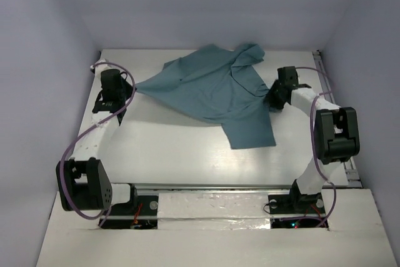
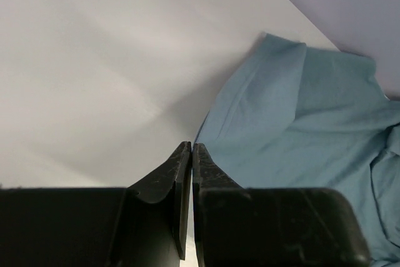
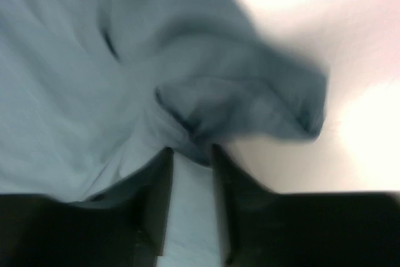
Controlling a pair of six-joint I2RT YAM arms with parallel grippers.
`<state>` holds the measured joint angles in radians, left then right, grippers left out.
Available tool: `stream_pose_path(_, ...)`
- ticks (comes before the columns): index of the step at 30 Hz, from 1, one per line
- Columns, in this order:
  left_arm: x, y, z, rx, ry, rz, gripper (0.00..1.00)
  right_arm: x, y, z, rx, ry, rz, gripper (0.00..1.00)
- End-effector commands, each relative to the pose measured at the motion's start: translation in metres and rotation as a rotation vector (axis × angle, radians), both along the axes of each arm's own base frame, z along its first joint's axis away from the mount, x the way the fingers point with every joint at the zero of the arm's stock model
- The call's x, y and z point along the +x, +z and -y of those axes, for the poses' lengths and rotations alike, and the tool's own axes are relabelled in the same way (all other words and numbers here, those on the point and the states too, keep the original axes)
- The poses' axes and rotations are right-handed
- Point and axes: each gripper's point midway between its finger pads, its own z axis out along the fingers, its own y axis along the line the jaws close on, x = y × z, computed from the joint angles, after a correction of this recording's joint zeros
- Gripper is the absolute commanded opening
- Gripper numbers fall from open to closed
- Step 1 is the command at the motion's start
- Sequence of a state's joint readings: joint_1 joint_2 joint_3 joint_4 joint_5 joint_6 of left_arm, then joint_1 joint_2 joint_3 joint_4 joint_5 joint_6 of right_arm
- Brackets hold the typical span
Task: Fold and stack the t-shirts
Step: Flatten out the tshirt
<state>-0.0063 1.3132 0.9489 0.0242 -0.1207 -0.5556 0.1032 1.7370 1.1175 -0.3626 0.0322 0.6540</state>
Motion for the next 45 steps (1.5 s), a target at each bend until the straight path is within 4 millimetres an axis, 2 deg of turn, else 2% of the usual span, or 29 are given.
stream_pose_path(1,-0.016,0.013,-0.016,0.065,0.014,0.020,0.00,0.026,0.044,0.009,-0.092,0.096,0.074,0.79)
stream_pose_path(2,-0.018,0.014,-0.018,0.078,0.020,0.023,0.00,0.013,0.042,0.006,-0.078,0.114,0.047,0.87)
stream_pose_path(3,-0.023,0.017,-0.022,0.092,0.036,0.031,0.00,0.002,0.062,0.004,-0.059,0.123,0.098,0.90)
stream_pose_path(4,-0.026,0.018,-0.023,0.099,0.041,0.035,0.00,-0.013,0.064,-0.003,-0.021,0.143,0.104,0.90)
stream_pose_path(5,-0.032,0.013,-0.024,0.105,0.042,0.014,0.00,-0.044,0.040,-0.001,-0.012,0.142,0.044,0.88)
stream_pose_path(6,-0.038,0.010,-0.024,0.106,0.043,0.011,0.00,-0.061,0.037,0.002,-0.016,0.132,0.033,0.81)
stream_pose_path(7,-0.040,0.008,-0.024,0.105,0.042,0.008,0.00,-0.075,0.049,0.005,-0.014,0.099,0.068,0.78)
stream_pose_path(8,-0.042,0.006,-0.024,0.104,0.042,0.003,0.00,-0.093,0.041,0.008,-0.014,0.086,0.036,0.74)
stream_pose_path(9,-0.043,0.003,-0.023,0.103,0.041,-0.004,0.00,-0.115,0.022,0.015,-0.038,0.060,-0.014,0.72)
stream_pose_path(11,-0.044,0.003,-0.022,0.101,0.030,-0.001,0.00,-0.131,0.018,0.019,-0.032,0.014,-0.025,0.65)
stream_pose_path(12,-0.042,0.008,-0.021,0.103,0.026,0.013,0.00,-0.141,0.007,0.020,-0.029,-0.002,-0.065,0.63)
stream_pose_path(15,-0.036,0.021,-0.019,0.100,0.015,0.037,0.00,-0.146,-0.010,0.015,0.002,-0.024,-0.129,0.63)
stream_pose_path(20,-0.035,0.031,-0.009,0.081,-0.017,0.066,0.00,-0.143,-0.020,0.037,-0.105,-0.100,-0.156,0.60)
stream_pose_path(28,-0.032,0.044,0.001,0.084,-0.044,0.096,0.00,-0.154,-0.050,0.032,-0.083,-0.092,-0.252,0.50)
stream_pose_path(33,-0.031,0.045,0.000,0.089,-0.041,0.095,0.00,-0.153,-0.059,0.030,-0.075,-0.093,-0.264,0.45)
stream_pose_path(36,-0.031,0.047,0.003,0.089,-0.048,0.099,0.00,-0.148,-0.059,0.033,-0.092,-0.094,-0.261,0.37)
stream_pose_path(41,-0.032,0.051,0.004,0.087,-0.049,0.107,0.00,-0.135,-0.059,0.028,-0.082,-0.067,-0.256,0.31)
stream_pose_path(45,-0.033,0.053,0.003,0.089,-0.043,0.111,0.00,-0.135,-0.061,0.022,-0.053,-0.048,-0.266,0.24)
